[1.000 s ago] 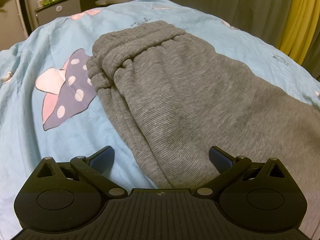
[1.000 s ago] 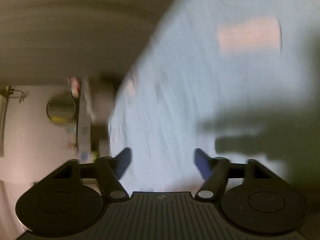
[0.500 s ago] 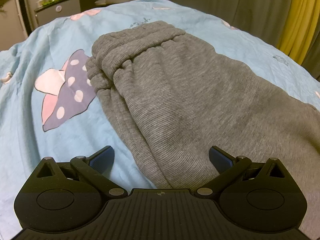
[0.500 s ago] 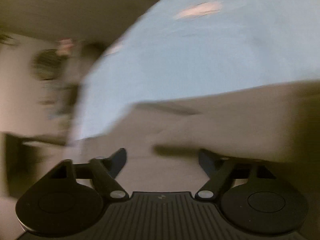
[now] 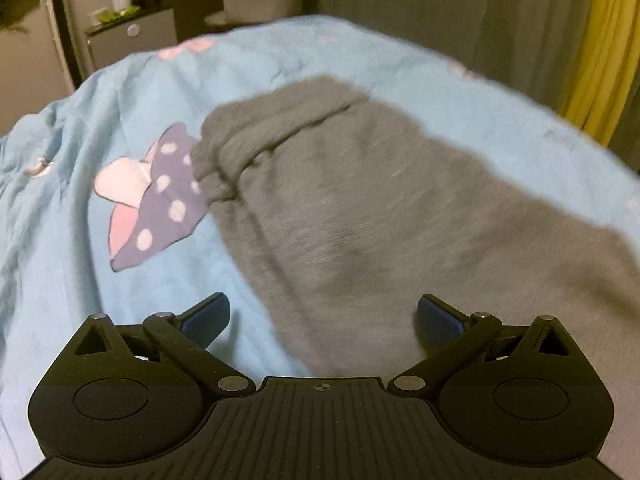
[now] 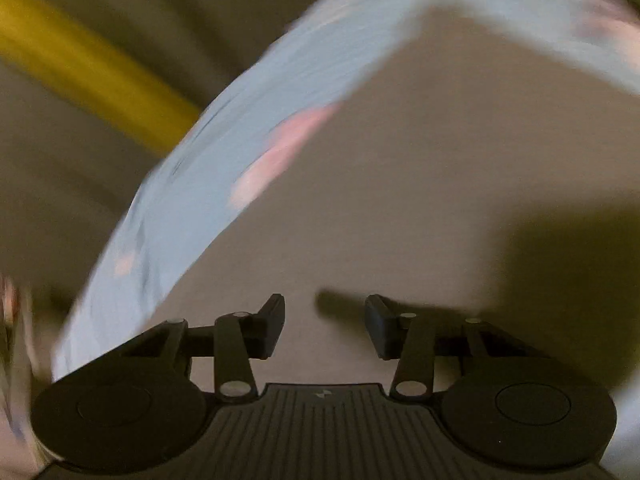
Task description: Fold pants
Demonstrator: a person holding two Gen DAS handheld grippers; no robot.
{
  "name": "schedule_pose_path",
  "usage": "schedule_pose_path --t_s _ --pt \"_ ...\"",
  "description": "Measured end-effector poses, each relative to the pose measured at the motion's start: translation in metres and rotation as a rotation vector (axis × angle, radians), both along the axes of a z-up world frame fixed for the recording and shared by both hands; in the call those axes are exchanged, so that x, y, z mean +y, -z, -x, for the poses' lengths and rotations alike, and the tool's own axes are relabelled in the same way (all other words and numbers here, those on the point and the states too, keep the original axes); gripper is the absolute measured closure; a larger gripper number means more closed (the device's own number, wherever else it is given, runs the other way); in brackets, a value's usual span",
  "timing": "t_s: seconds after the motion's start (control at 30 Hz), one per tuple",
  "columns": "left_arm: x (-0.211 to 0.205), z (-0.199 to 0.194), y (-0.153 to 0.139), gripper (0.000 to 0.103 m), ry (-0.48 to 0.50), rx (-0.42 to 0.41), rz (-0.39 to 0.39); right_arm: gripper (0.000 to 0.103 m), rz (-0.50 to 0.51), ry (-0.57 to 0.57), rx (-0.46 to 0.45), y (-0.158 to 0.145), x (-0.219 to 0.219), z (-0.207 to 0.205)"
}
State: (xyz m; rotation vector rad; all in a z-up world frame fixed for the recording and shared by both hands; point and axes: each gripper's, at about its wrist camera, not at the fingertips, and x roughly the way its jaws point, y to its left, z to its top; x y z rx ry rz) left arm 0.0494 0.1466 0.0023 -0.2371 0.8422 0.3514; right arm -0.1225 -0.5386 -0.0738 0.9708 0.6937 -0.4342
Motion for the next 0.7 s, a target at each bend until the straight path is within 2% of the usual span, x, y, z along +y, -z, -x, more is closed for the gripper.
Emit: schedule_pose_path --t_s 0.1,0.17,0.3,0.43,0.47,0.53,0.63,0.7 --pt "-0.03 0.016 -0.013 0.0 0.067 -0.067 0.101 0.056 0.085 0.219 0.058 -0.015 -0.034 0.066" --pt "-0.058 0.023 -0.016 0.0 0.137 -0.07 0.108 0.056 0.071 0.293 0.046 -0.018 -0.05 0.102" --pt "-0.112 0.029 -0.009 0.0 0.292 -0.048 0.095 0.056 0.02 0.327 0.049 -0.008 -0.057 0.126" --pt "-0.141 0.04 0.006 0.0 0.402 -0.035 0.104 0.057 0.005 0.317 -0.033 0.004 -0.065 0.126" --pt "-0.145 0.041 0.009 0.0 0.413 -0.029 0.082 0.061 0.009 0.314 -0.027 0.007 -0.069 0.122" --pt "-0.149 0.04 0.011 0.0 0.423 -0.026 0.058 0.075 -0.008 0.314 -0.038 0.009 -0.072 0.117" --pt "-0.143 0.039 0.013 0.0 0.382 -0.028 0.075 0.094 -0.013 0.307 -0.026 0.012 -0.074 0.112" --pt "-0.138 0.038 0.014 0.0 0.35 -0.023 0.092 0.097 0.008 0.313 -0.003 0.01 -0.074 0.109"
